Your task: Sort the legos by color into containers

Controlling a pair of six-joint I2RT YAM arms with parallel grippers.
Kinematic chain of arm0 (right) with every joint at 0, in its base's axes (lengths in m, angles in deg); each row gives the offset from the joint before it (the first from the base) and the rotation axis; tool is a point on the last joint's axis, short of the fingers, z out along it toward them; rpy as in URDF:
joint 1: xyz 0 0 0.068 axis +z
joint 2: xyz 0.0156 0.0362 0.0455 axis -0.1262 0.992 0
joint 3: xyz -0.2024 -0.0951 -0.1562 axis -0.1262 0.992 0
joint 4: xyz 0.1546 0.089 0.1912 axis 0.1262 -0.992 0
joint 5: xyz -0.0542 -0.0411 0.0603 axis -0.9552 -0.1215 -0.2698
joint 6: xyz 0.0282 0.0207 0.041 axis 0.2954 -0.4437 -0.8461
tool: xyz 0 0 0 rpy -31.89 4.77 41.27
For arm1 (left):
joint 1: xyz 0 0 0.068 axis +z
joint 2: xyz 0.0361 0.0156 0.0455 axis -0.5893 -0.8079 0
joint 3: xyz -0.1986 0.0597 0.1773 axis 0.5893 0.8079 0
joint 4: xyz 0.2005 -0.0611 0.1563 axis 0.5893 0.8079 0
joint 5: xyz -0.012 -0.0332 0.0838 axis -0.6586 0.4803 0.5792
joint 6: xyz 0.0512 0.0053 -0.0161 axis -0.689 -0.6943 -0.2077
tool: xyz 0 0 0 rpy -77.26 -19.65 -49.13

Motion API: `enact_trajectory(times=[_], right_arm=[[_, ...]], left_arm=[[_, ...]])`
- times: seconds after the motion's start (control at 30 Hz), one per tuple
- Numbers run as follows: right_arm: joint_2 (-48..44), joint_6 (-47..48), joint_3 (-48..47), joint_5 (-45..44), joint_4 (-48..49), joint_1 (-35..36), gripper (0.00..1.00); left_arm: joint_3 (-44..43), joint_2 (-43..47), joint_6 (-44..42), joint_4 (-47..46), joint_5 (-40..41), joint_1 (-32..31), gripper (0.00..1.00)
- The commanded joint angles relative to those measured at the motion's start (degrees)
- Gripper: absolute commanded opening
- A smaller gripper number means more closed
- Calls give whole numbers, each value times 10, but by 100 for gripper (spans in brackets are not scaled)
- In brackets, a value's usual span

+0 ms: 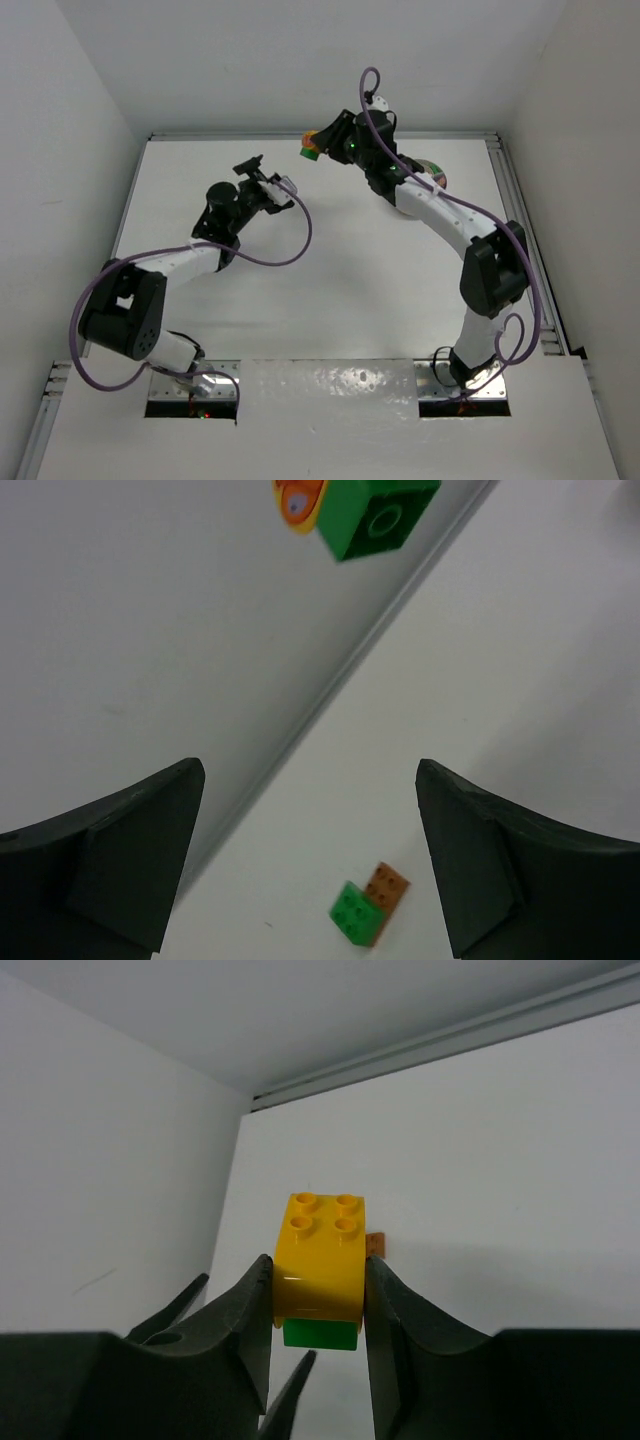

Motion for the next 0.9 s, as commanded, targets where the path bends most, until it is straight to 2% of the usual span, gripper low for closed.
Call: enact_trajectory(times=[0.0, 0.13, 0.27, 0.6, 0.67, 0.87], right_arm=[[6, -81, -14, -13, 51, 21, 0], [7, -92, -10, -15, 67, 36, 0], [2, -111, 11, -13, 92, 43, 0], [10, -135, 14, 19, 108, 44, 0], [12, -136, 21, 34, 137, 44, 0], [12, -148, 35, 43, 178, 45, 0]], left_arm=[[21, -27, -138, -243, 49, -23, 85], [37, -39, -197, -299, 45, -40, 86], [50, -35, -221, -295, 22, -49, 85], [38, -53, -253, -278, 22, -62, 73], [40, -54, -265, -284, 14, -66, 71], [50, -61, -291, -305, 9, -71, 74]])
